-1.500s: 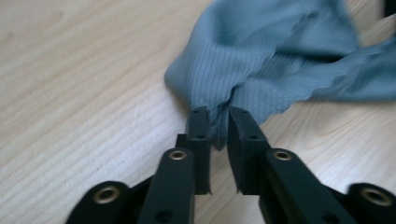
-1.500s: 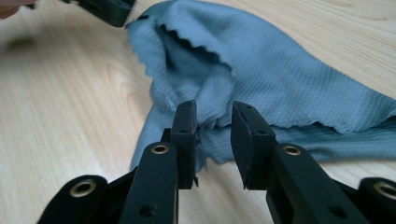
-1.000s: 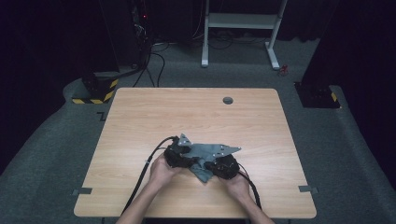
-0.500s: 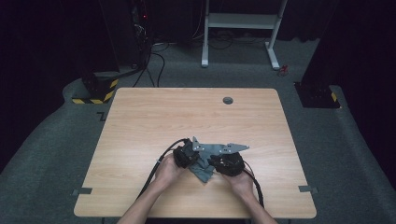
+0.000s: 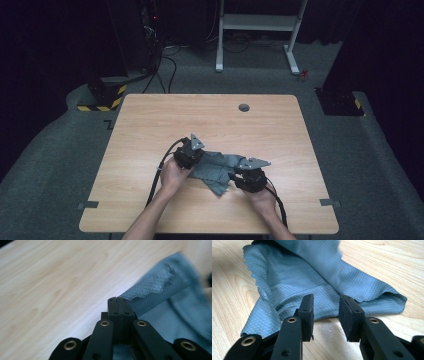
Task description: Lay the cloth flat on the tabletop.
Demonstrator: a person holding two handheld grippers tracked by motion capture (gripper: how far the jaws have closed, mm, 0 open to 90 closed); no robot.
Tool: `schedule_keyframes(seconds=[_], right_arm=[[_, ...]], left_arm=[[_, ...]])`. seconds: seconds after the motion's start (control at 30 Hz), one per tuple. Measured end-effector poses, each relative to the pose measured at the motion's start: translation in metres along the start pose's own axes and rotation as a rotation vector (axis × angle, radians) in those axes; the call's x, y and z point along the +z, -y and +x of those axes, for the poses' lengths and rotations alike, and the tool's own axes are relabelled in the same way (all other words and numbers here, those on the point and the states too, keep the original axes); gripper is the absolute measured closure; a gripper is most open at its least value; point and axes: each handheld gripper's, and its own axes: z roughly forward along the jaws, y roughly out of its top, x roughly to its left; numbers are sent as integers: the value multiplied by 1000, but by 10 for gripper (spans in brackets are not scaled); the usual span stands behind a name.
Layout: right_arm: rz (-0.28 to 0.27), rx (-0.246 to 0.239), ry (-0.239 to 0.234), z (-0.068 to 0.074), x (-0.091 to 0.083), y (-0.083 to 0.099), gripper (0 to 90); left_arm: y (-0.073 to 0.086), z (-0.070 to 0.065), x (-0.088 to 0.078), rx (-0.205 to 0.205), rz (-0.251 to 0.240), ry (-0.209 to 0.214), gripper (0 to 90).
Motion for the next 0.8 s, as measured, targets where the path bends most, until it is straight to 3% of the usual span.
schedule_keyframes(seconds=[0.13, 0.4, 0.63, 0.8], right_arm=[[-5, -3, 9, 0, -1, 0, 636], [0, 11, 36, -3, -1, 0, 634], [-4, 74, 68, -13, -2, -4, 636], [39, 114, 95, -20, 6, -6, 605]], left_arm=[[-1, 15, 0, -59, -23, -32, 900], [7, 38, 6, -150, -24, -64, 900], [12, 42, 12, -154, 4, -73, 900], [15, 48, 10, -168, -2, -81, 900]])
